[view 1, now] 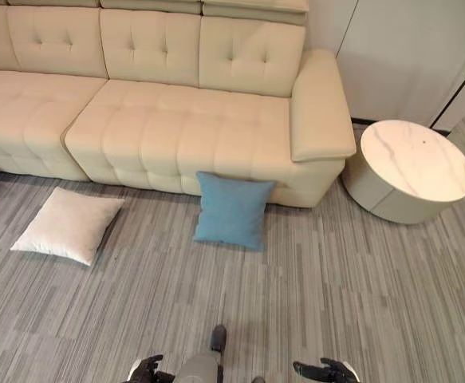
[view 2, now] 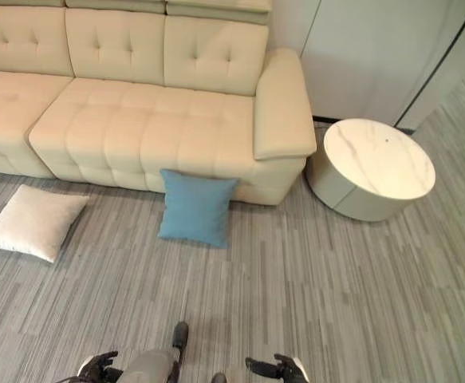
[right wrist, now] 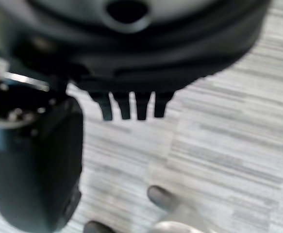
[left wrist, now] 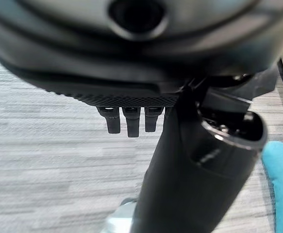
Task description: Pick up all the scattered cushions and arrange them neatly on the sofa.
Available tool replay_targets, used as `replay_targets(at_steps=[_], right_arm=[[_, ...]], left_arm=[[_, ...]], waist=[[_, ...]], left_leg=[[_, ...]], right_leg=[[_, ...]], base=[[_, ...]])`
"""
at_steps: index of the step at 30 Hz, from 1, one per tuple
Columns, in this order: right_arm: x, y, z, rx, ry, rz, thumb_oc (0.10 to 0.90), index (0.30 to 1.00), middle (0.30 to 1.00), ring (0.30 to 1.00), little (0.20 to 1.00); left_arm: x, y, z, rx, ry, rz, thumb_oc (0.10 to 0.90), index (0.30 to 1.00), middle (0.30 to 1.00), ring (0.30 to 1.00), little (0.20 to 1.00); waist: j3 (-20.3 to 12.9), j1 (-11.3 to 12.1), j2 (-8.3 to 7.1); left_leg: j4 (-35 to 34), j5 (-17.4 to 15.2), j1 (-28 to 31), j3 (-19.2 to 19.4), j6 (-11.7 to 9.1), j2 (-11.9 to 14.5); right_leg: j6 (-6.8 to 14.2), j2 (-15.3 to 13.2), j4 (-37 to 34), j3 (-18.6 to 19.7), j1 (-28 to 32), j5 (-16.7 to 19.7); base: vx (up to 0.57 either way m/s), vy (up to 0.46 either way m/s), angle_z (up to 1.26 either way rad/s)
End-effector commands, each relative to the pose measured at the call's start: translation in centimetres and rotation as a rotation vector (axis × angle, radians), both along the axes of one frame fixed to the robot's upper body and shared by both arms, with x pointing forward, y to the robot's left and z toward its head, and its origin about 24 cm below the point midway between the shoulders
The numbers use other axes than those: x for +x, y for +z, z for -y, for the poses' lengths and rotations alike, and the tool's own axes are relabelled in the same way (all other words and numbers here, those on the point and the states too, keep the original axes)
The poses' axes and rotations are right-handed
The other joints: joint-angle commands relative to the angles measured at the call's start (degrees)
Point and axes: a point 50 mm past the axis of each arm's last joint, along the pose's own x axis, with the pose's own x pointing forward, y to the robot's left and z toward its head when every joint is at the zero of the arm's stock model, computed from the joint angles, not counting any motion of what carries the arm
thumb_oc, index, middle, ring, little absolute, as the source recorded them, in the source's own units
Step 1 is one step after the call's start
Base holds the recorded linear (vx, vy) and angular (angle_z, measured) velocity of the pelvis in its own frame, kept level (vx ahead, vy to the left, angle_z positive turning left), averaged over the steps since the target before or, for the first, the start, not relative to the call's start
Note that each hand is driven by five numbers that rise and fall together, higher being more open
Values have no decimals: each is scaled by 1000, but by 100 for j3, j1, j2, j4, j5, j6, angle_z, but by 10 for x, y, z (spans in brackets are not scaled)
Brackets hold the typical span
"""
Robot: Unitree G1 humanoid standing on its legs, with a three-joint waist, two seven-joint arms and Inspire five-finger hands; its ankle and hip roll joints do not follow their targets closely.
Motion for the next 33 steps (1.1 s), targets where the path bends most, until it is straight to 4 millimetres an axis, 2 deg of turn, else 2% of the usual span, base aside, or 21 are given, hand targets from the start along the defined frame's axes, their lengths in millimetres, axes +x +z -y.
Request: replay_targets(at_steps=[1,2,3,4,7,9,10,11,13,17,18,20,21,22,23,24,27,29,31,32,33], right_arm=[[14,7,9,-29,-20,72,800,900,900,900,900],[14,7,9,-29,-20,72,800,900,900,900,900],[20,9,8,-27,-15,88,800,900,900,900,900],[20,9,7,-26,-18,94,800,900,900,900,900],[23,10,7,-25,-18,108,800,900,900,900,900],[27,11,6,-24,-11,116,800,900,900,900,900],[28,11,7,-25,-8,117,800,900,900,900,900],[28,11,7,-25,-8,117,800,900,900,900,900],[25,10,9,-32,-4,97,800,900,900,900,900],[19,9,11,-40,-6,80,800,900,900,900,900],[13,7,9,-33,-10,64,800,900,900,900,900],[10,6,10,-34,-19,54,800,900,900,900,900],[8,5,10,-31,-30,54,800,900,900,900,900],[8,5,10,-31,-30,54,800,900,900,900,900],[9,6,11,-30,-36,58,800,900,900,900,900],[19,9,12,-30,-38,96,800,900,900,900,900],[23,11,15,-36,-44,109,800,900,900,900,900],[21,11,18,-42,-57,100,800,900,900,900,900],[21,12,19,-43,-61,102,800,900,900,900,900],[20,11,20,-46,-58,97,800,900,900,900,900],[19,11,20,-46,-58,97,800,900,900,900,900]], left_arm=[[16,7,-10,34,-16,59,800,900,900,900,900],[16,7,-10,34,-16,59,800,900,900,900,900],[21,10,-13,43,-15,76,800,900,900,900,900],[23,11,-15,50,-15,82,800,900,900,900,900],[25,12,-16,55,-12,92,800,900,900,900,900],[26,13,-16,55,-16,95,800,900,900,900,900],[27,13,-16,57,-24,92,800,900,900,900,900],[27,13,-16,57,-24,91,800,900,900,900,900],[25,11,-14,58,-33,76,800,900,900,900,900],[22,9,-12,53,-33,65,800,900,900,900,900],[16,7,-10,49,-29,45,800,900,900,900,900],[14,6,-9,42,-34,37,800,900,900,900,900],[13,5,-6,34,-39,30,800,900,900,900,900],[13,5,-6,34,-39,30,800,900,900,900,900],[15,5,-3,28,-50,32,800,900,900,900,900],[26,7,1,15,-63,68,800,900,900,900,900],[30,9,2,12,-62,83,800,900,900,900,900],[32,9,4,6,-65,87,800,900,900,900,900],[31,8,6,4,-69,81,800,900,900,900,900],[28,7,6,5,-72,68,800,900,900,900,900],[28,7,6,5,-71,68,800,900,900,900,900]], waist=[[-106,162,-132],[-107,165,-135],[-24,107,-47],[-2,93,9],[9,20,75],[-3,-47,83],[31,-122,34],[46,-126,41],[75,-305,-25],[100,-375,-53],[-15,-387,-43],[-71,-382,-30],[-124,-399,5],[-121,-400,8],[-89,-400,12],[106,-335,-69],[223,-273,-117],[257,-220,-142],[230,-194,-165],[186,-189,-126],[195,-192,-131]], left_leg=[[537,-857,-78,-433,53,-48],[540,-859,-82,-429,54,-50],[563,-966,72,-544,168,-40],[549,-1016,154,-593,200,-9],[460,-1107,408,-717,235,15],[361,-1178,609,-795,219,34],[332,-1246,733,-858,178,-16],[329,-1257,758,-864,176,-9],[157,-1341,1090,-1161,115,-91],[149,-1478,1295,-1256,34,-92],[150,-1507,1397,-1339,-39,-3],[201,-1530,1426,-1357,-101,47],[507,-1383,1356,-1268,-323,182],[515,-1390,1356,-1270,-324,184],[898,-1214,1165,-1154,-468,230],[1957,-923,520,-872,-522,267],[2585,-894,97,-658,-476,305],[2532,-1041,-129,-478,-404,377],[2018,-1234,-235,-485,-357,315],[1417,-1187,-202,-596,-391,249],[1395,-1179,-180,-599,-391,243]], right_leg=[[484,-128,1522,126,-485,915],[486,-132,1536,131,-495,909],[484,-193,2219,148,-760,1201],[478,-247,2465,110,-925,1224],[327,-280,2399,32,-1226,1019],[231,-158,1890,-36,-1422,738],[231,-69,1172,-45,-1479,645],[229,-62,1161,-52,-1449,640],[308,228,230,148,-1864,936],[312,225,-123,94,-1702,1027],[171,349,-69,240,-1647,960],[133,344,-147,185,-1562,939],[38,368,-307,113,-1335,875],[37,371,-311,110,-1328,877],[1,360,-414,94,-1188,854],[-119,292,-545,93,-968,845],[-209,264,-651,81,-799,791],[-217,227,-712,51,-670,701],[-178,212,-767,62,-537,600],[-160,264,-759,83,-457,487],[-159,257,-760,80,-443,481]], base=[[94,146,0],[206,255,-7],[162,155,10],[162,154,12],[208,86,14],[276,3,13],[272,-14,21],[347,-54,28],[307,-44,20],[240,-64,40],[281,-98,31],[291,-103,26],[284,-108,31],[237,-91,35],[89,-75,19],[103,-101,16],[95,-67,5],[168,-35,4],[246,27,-2],[243,45,-4],[210,64,9]])
